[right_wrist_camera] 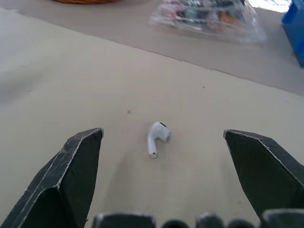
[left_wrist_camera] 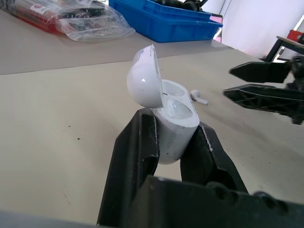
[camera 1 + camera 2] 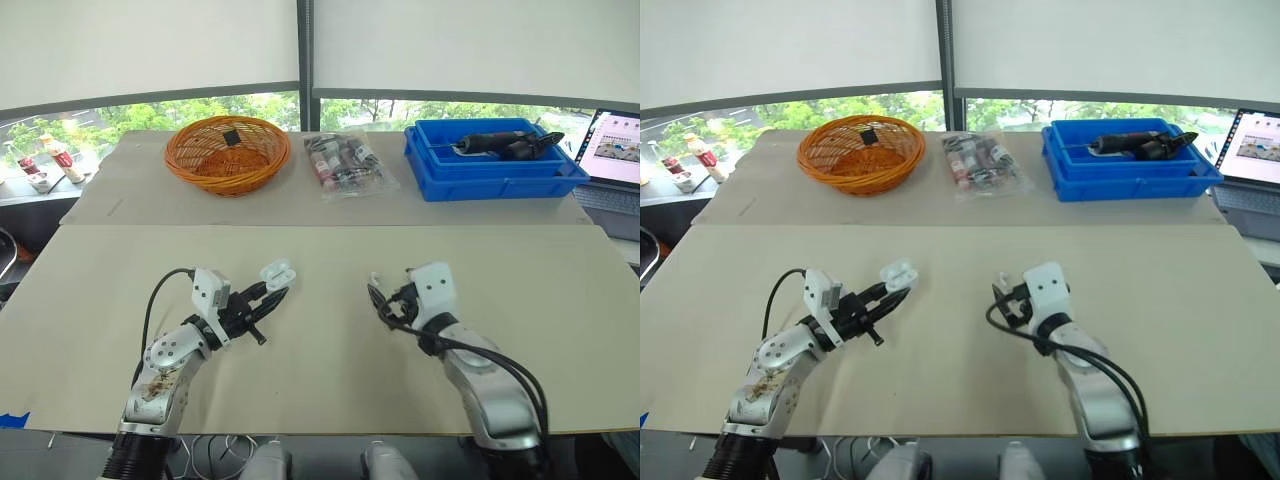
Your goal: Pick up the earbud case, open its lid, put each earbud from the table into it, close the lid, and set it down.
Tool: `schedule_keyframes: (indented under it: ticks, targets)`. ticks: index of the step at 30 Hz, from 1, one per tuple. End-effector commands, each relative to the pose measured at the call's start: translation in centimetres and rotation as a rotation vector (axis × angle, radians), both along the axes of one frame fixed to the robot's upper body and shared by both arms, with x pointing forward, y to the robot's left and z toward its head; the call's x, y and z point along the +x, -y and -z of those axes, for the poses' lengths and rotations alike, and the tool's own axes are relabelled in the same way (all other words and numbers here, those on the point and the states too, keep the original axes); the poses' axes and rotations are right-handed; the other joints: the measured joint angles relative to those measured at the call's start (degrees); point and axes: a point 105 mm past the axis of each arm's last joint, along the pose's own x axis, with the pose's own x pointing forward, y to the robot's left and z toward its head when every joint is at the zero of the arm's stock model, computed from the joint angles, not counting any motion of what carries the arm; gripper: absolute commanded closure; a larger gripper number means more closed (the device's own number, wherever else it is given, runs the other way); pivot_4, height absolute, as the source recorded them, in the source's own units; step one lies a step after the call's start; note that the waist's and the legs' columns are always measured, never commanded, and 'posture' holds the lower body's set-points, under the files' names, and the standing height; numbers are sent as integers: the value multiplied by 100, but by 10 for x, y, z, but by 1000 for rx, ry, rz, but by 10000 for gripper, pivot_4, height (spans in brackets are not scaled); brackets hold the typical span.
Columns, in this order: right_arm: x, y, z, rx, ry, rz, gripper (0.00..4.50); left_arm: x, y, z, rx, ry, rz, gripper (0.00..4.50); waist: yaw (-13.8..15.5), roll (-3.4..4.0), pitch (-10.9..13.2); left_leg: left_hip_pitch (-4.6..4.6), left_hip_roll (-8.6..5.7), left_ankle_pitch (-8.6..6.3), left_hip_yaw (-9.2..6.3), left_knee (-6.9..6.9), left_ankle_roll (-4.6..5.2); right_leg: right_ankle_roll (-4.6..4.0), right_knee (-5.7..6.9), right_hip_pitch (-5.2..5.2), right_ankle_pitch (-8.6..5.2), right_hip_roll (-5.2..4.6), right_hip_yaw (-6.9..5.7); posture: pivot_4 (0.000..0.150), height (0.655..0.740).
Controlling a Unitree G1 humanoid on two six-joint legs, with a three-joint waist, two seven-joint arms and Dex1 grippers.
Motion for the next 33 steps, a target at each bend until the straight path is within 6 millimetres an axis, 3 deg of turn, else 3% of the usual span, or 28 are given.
schedule_keyframes:
  ticks: [1,7,11,14,18,24,28,33]
  targets:
    - [19,-7,0,6,7,53,0,-3,5,-12,4,56,19,38904,-23,0,0,0,0,0,0,0,-1,0,2,-2,0,0,0,1500,7400]
    - [39,-29,16,16,-46,55,0,-4,8,-13,5,57,27,38904,-81,0,0,3,0,1,2,-3,-1,0,28,-12,0,1,1,1500,7400]
    - [42,-26,25,4,-84,125,0,-5,8,-13,8,56,26,38904,-136,1,-1,6,0,1,-2,-2,-1,0,31,-10,0,-1,1,1500,7400]
    - [39,-27,30,39,-120,155,8282,-6,7,-12,10,54,22,38904,-146,2,-1,9,2,0,-4,-3,-1,0,37,-10,0,0,1,1500,7400]
    - [31,-30,38,88,-180,160,22626,-6,7,-12,9,52,18,38904,-138,3,-2,9,0,0,-7,-4,0,0,37,-9,0,-1,0,1500,7400]
    - [25,-34,37,101,-200,118,41650,-6,8,-10,8,47,18,38904,-149,4,-3,14,2,0,-7,-8,0,0,38,-8,0,0,0,1500,7400]
    - [10,-48,28,80,-198,-93,41657,-7,8,-9,9,47,18,38905,-151,4,-3,13,1,0,-7,-9,0,0,36,-8,0,0,0,1500,7400]
    - [-32,-41,-3,-112,-74,-600,41658,-11,7,-7,11,42,15,38904,-146,5,-1,10,0,-1,-5,-8,3,0,18,-4,0,0,-1,1500,7400]
